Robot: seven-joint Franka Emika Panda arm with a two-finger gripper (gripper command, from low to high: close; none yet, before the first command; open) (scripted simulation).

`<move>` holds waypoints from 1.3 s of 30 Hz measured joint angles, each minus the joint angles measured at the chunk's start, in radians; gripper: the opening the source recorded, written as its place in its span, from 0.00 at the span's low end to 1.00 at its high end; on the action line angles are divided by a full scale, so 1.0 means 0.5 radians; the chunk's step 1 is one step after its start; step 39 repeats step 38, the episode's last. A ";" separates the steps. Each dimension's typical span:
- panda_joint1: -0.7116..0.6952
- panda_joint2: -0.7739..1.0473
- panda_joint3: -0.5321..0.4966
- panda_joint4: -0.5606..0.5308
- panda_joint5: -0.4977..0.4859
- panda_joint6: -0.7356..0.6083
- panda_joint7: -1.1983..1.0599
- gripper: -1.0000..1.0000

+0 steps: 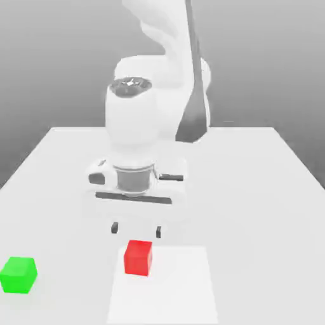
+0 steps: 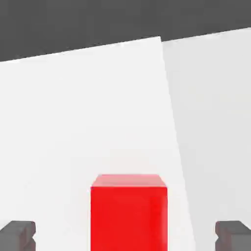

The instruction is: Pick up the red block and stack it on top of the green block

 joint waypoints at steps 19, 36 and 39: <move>-0.030 -0.119 0.011 -0.014 -0.038 -0.113 0.035 0.00; -0.574 0.499 -0.383 0.809 0.361 -0.355 0.148 1.00; -0.574 0.499 -0.383 0.809 0.361 -0.355 0.148 1.00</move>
